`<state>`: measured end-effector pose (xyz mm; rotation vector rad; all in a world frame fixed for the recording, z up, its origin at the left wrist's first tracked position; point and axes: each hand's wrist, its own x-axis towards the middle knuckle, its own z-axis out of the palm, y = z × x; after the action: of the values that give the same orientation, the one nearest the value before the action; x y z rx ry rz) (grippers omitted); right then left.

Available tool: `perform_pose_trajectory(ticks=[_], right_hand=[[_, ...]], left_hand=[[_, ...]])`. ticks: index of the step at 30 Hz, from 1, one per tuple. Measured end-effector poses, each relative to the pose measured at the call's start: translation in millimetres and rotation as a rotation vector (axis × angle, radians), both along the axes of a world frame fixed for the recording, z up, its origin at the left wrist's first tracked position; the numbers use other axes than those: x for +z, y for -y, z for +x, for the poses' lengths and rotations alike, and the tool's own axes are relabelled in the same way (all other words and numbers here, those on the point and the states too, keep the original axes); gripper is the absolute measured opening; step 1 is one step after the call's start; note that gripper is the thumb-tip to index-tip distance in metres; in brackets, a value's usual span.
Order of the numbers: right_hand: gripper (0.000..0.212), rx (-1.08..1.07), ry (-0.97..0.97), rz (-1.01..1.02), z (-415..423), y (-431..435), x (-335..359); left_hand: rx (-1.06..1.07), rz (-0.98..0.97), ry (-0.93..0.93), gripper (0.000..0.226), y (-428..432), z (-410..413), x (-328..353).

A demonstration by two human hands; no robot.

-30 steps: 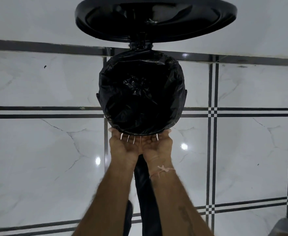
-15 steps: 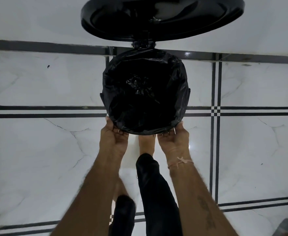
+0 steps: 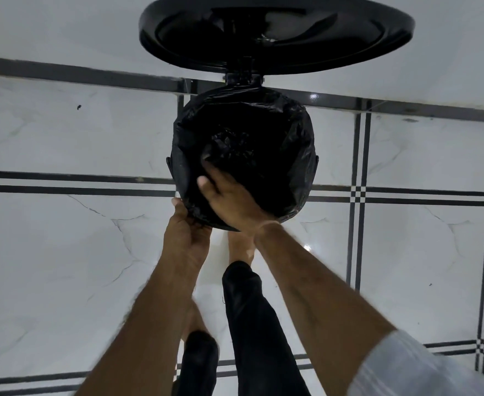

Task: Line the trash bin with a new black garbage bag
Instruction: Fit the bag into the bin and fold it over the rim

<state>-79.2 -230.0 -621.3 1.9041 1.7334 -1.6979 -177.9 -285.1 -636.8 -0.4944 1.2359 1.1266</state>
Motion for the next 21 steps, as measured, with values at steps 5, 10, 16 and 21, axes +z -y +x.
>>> perform_pose_trajectory(ticks=[5, 10, 16, 21], right_hand=[[0.053, -0.130, -0.103, -0.141, -14, 3, -13], [0.063, 0.070, 0.305, 0.076, 15, 11, 1], [0.046, 0.126, 0.286, 0.269, 33, 36, 10], [0.034, -0.389, 0.316, 0.607, 53, 82, 19]], left_hand=[[-0.014, -0.007, 0.002, 0.047, -1, -2, 0], [-0.019, -0.014, -0.004, 0.048, 1, -1, 2], [-0.018, -0.030, 0.004, 0.046, -1, 0, 9], [0.063, -0.073, 0.010, 0.042, 3, 1, 15]])
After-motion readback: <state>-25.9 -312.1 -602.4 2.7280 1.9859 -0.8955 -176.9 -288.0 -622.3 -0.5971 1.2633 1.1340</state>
